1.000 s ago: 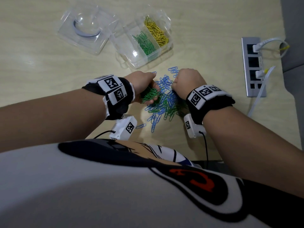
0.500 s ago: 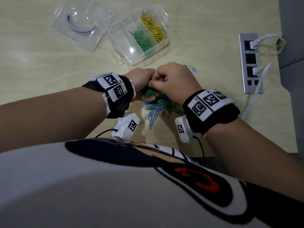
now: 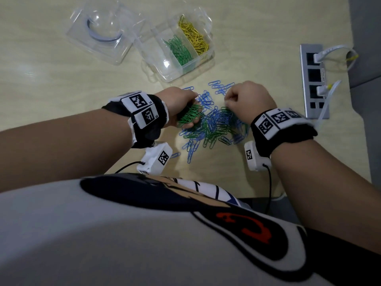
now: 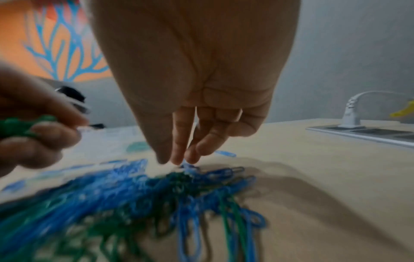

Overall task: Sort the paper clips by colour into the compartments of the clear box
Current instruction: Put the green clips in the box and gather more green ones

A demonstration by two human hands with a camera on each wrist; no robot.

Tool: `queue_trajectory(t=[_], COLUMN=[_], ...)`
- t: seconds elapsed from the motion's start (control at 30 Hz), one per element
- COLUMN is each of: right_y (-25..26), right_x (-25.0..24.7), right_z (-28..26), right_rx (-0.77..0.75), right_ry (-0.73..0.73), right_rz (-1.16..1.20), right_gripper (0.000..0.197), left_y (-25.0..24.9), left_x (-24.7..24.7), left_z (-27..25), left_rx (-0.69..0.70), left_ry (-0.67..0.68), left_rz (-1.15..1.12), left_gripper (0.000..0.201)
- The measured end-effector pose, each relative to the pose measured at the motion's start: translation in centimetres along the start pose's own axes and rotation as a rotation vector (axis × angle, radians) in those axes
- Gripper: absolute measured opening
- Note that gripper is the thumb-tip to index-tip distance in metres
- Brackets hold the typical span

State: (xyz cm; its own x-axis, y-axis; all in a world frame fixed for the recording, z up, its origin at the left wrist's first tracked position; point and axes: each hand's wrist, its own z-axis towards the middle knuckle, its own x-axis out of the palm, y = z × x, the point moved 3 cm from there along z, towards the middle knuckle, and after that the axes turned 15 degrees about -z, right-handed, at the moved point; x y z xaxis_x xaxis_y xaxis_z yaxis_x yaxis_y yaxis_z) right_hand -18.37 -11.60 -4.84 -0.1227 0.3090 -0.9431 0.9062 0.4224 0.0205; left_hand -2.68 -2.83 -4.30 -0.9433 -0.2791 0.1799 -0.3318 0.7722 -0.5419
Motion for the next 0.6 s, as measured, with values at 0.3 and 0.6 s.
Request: queue_trajectory(t=[0.3, 0.6], right_y=[0.2, 2.3], right_x=[0.8, -1.8], right_z=[-0.9, -2.4], right_rx=[-0.029, -0.056], right_ry=[-0.024, -0.110], right_rz=[-0.078, 0.583], right_gripper=[0.010, 0.011], left_y=[0.0, 0.2], left_x=[0.0, 0.4], left_z=[0.2, 0.4], left_rx=[0.001, 0.021], left_ry=[-0.021, -0.015], left_rz=[0.012, -0.016], left_gripper=[0.040, 0.036])
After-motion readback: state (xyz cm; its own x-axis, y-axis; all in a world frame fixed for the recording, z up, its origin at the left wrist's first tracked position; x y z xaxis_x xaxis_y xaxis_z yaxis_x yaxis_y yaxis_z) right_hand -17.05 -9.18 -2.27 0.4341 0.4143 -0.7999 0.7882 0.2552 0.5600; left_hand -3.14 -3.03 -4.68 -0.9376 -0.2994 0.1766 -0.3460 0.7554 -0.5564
